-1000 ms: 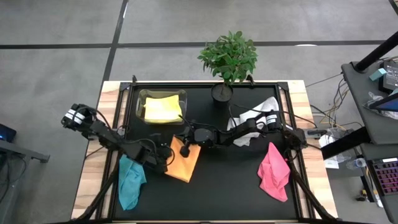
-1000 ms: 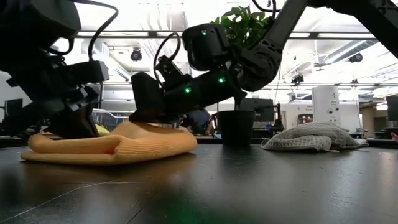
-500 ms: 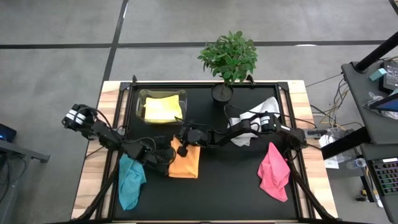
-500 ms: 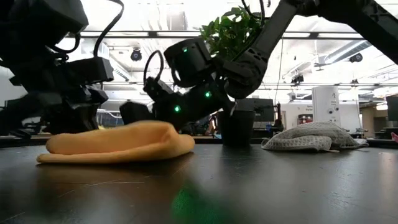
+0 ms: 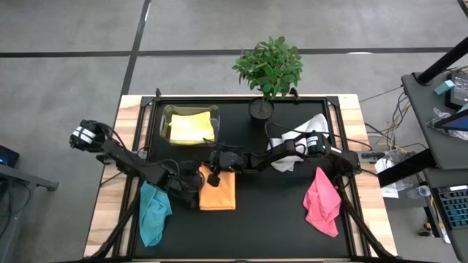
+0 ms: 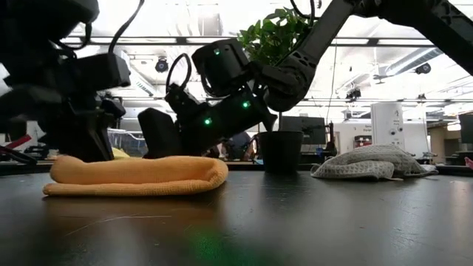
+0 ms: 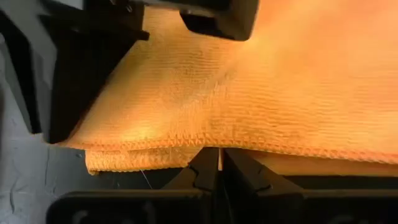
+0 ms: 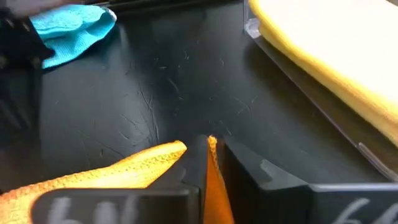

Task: Fold microfiber towels
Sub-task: Fold the orange towel

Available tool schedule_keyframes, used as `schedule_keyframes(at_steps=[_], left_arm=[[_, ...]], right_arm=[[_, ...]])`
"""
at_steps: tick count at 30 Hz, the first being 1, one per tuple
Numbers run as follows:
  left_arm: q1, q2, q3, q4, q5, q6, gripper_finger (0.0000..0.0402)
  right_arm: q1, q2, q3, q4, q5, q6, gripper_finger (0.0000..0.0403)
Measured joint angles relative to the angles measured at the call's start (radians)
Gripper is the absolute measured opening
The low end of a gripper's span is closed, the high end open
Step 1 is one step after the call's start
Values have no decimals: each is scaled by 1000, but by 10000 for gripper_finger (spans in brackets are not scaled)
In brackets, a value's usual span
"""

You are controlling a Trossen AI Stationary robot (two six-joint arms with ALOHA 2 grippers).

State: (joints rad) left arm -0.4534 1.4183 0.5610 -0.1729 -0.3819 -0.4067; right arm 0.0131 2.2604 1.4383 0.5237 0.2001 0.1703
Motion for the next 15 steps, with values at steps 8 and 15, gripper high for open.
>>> schedule_keyframes(at_steps=[8, 15], left_arm=[[0, -78, 0, -53, 72, -1, 6], [0, -165, 0, -96, 102, -6, 6]], right_arm=[[0, -18, 0, -37, -2, 29, 108], [4, -82, 0, -116, -2, 18, 137]])
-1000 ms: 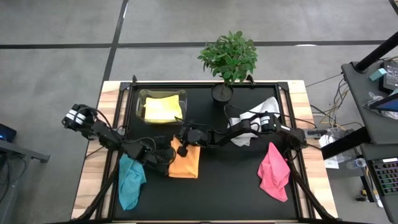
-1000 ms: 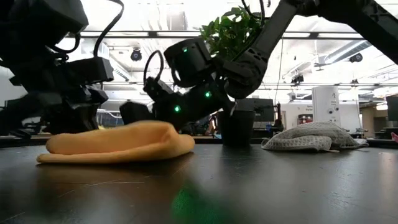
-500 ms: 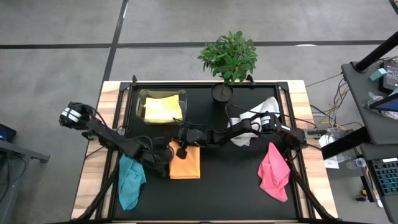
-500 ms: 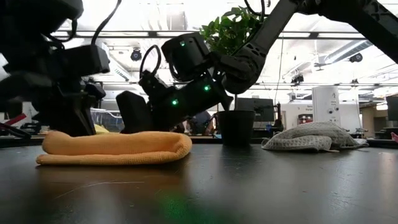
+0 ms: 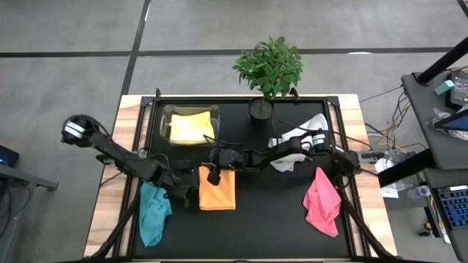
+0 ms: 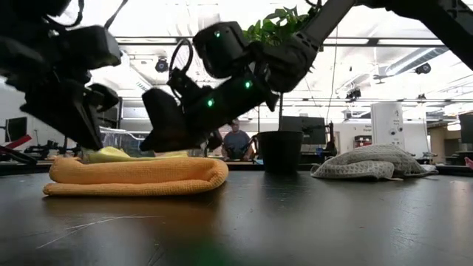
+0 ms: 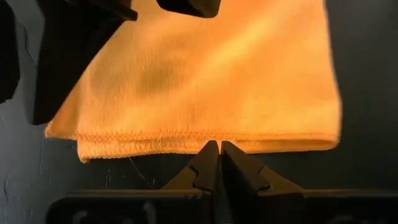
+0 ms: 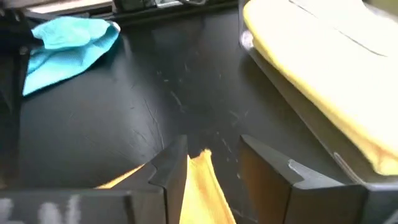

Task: Fold microfiber towels
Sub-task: Fold the orange towel

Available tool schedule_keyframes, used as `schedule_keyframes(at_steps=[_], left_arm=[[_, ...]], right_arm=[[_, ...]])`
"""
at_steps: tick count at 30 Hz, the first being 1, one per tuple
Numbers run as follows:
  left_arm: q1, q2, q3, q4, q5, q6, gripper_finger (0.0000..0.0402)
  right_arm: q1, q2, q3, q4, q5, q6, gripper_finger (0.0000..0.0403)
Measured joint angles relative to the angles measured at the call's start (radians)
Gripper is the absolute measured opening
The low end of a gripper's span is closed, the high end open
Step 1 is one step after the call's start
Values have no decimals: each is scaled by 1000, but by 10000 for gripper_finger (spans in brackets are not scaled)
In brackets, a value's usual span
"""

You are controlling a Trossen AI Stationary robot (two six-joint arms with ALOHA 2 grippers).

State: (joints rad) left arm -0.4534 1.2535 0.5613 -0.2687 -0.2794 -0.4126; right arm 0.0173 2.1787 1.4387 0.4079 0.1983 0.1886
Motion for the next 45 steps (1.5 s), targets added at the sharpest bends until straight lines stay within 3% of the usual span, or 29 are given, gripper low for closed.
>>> schedule_keyframes(at_steps=[6, 13, 21, 26, 36, 45], left_arm=[[0, -15, 3, 124, -1, -27, 6], [-36, 107, 2, 294, -1, -29, 6], [-87, 253, 5, 314, 94, -158, 6], [-109, 302, 16, 330, 101, -184, 6], [-111, 210, 15, 286, 134, -154, 6], [-111, 151, 21, 304, 124, -158, 6]], right_arm=[[28, -62, -1, -96, 4, -35, 136], [66, -90, -6, -194, 3, -78, 89], [54, -53, -87, -124, 4, -70, 17], [47, -32, -130, -27, 11, -42, 9], [60, -96, -133, -61, 10, -69, 9], [169, -192, -133, -214, 4, -67, 8]])
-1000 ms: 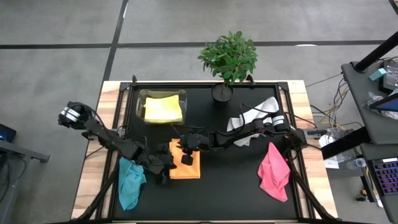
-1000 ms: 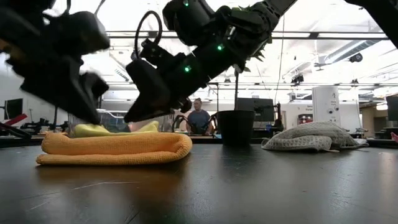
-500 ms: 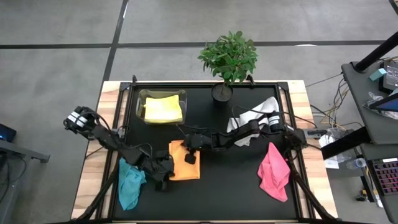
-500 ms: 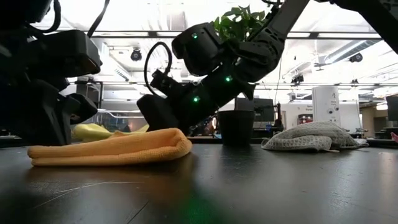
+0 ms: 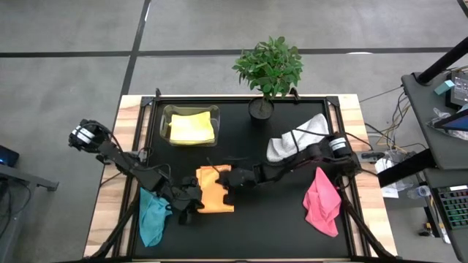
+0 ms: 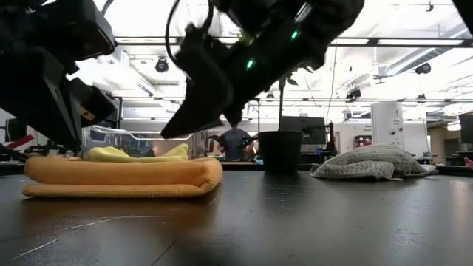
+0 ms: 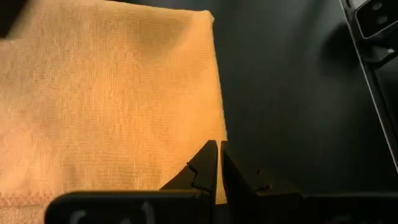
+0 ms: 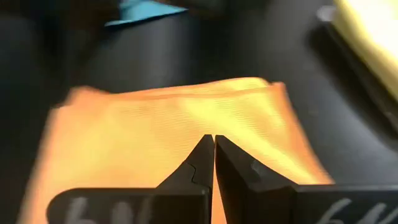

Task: Fold microfiber towels
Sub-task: Fold the orange towel

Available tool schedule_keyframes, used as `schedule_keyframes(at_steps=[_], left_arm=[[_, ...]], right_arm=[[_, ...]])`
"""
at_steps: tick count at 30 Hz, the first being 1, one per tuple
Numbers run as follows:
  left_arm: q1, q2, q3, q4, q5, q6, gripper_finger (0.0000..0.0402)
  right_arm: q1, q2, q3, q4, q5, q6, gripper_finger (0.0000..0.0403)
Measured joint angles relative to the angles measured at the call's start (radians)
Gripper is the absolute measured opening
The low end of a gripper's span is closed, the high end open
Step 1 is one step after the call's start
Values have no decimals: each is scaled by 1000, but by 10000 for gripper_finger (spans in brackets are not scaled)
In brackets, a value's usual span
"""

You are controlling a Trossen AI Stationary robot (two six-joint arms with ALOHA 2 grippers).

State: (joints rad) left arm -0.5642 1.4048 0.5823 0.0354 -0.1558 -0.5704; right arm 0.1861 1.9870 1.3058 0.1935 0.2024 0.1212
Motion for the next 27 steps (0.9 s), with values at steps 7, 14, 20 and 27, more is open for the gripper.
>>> schedule_keyframes(at_steps=[7, 14, 20, 27], left_arm=[[-22, 41, 4, 12, -3, -54, 6], [-49, 120, 7, 10, -3, -92, 6], [-63, 139, 8, 20, -10, -112, 6], [-67, 75, 8, -3, 14, -97, 6]], right_arm=[[88, -16, -1, -12, 2, 41, 8], [168, 56, -7, -21, -1, 110, 8], [201, 95, -3, -68, 14, 179, 8], [217, 67, -6, -109, 6, 182, 8]])
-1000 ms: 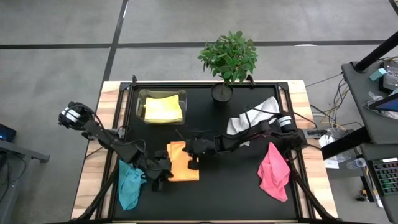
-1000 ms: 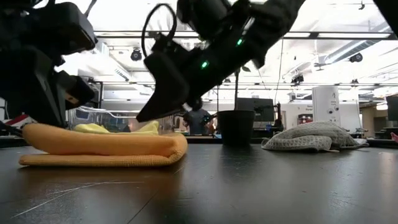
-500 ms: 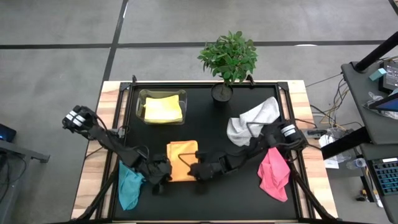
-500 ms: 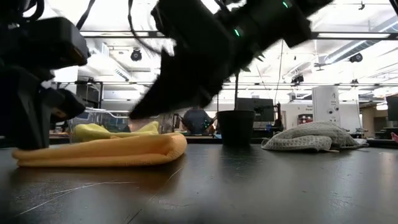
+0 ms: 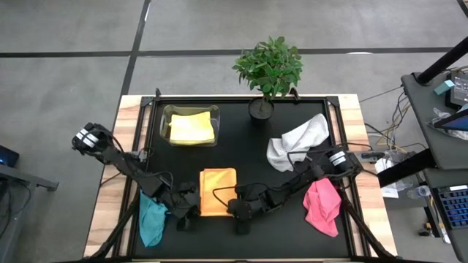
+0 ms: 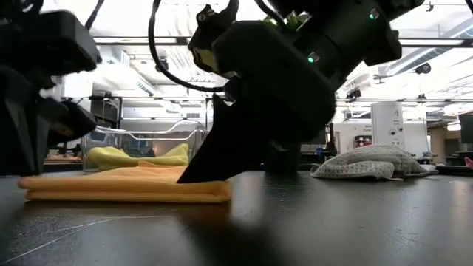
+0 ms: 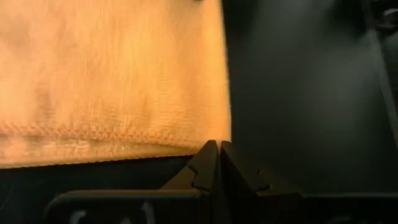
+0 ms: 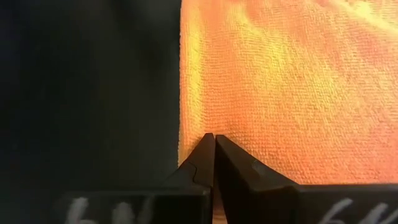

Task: Fold microfiber towels
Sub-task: Fold the orange towel

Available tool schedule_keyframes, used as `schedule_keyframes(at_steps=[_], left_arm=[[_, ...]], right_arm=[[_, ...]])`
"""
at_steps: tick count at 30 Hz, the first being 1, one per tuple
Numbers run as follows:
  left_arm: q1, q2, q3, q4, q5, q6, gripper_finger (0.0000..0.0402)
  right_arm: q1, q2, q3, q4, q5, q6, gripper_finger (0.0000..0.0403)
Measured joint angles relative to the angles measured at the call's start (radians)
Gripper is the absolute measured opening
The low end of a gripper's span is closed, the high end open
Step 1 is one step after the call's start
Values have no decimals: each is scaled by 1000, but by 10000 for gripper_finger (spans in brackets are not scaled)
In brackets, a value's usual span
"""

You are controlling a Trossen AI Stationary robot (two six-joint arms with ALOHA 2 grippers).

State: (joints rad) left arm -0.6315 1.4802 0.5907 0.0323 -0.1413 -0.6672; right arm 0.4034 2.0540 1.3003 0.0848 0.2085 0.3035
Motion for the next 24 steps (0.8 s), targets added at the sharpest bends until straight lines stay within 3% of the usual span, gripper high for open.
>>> schedule_keyframes(at_steps=[5, 14, 24], left_arm=[[2, -75, -2, 2, -33, 71, 6], [87, -111, -27, 9, -416, 305, 6], [200, 37, -43, -10, -497, 278, 6]], right_arm=[[-1, -25, -2, -24, -4, -27, 9], [2, -50, -2, -41, 49, -35, 9], [0, -30, -25, -50, 86, 15, 9]])
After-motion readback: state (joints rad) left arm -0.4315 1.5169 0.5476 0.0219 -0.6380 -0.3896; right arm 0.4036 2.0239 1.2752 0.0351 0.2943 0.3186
